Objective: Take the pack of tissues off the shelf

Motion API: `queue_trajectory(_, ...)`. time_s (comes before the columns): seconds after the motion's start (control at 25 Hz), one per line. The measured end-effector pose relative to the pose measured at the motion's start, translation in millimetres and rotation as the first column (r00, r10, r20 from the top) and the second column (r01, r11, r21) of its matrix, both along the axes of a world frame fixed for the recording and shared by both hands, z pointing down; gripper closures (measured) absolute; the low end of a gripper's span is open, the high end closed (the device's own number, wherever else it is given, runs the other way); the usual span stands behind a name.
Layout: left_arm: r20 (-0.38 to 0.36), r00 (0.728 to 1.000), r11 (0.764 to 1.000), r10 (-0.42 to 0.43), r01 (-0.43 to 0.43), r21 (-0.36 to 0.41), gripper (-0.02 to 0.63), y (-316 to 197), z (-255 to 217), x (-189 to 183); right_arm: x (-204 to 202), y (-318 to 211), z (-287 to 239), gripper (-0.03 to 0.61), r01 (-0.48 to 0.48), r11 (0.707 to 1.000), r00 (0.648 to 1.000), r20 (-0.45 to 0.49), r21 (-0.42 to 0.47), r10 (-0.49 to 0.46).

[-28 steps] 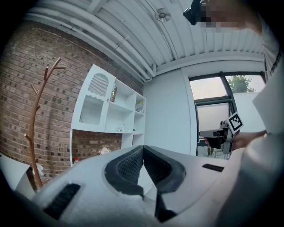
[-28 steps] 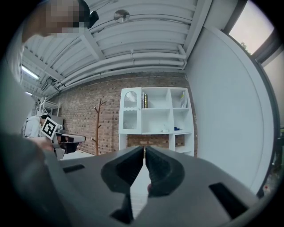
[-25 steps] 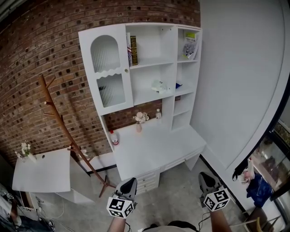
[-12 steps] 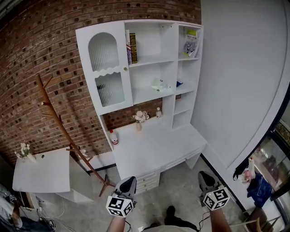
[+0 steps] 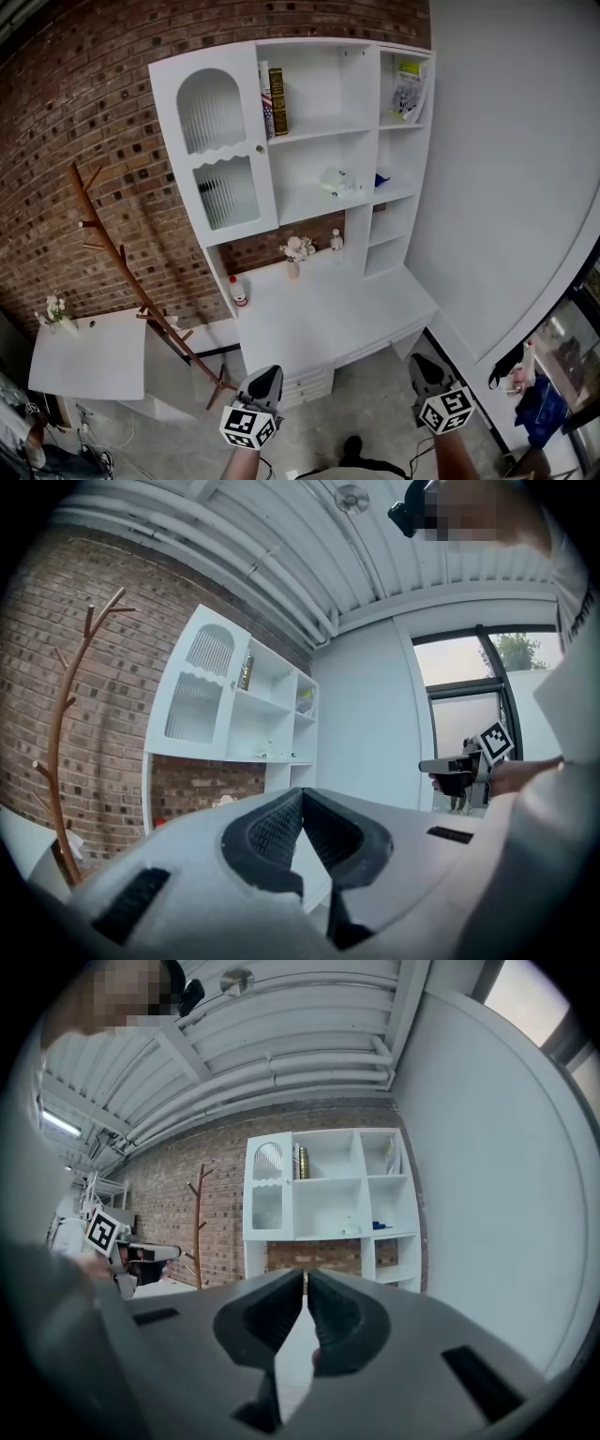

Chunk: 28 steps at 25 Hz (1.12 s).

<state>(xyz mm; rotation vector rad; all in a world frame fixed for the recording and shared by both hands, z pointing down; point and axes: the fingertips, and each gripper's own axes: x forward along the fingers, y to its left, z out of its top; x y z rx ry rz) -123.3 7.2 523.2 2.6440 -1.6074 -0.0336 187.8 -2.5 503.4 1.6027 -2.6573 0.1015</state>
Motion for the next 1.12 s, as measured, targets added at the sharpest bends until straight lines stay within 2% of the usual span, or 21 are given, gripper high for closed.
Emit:
queue_trajectory(0.72, 0.011, 0.995, 0.995, -0.099, 0.099, -0.007, 0.589, -83.4, -1.9, 51.2, 45.0, -118.4, 5.3, 0.543, 0.112, 0.993, 0.994, 0.008, -0.022, -0.112)
queue_trajectory(1.12, 0.020, 0.991, 0.991, -0.133, 0.133, -0.021, 0.589, -107.0, -0.3, 66.7, 53.4, -152.7, 11.7, 0.543, 0.158, 0.987, 0.987, 0.016, -0.041, -0.158)
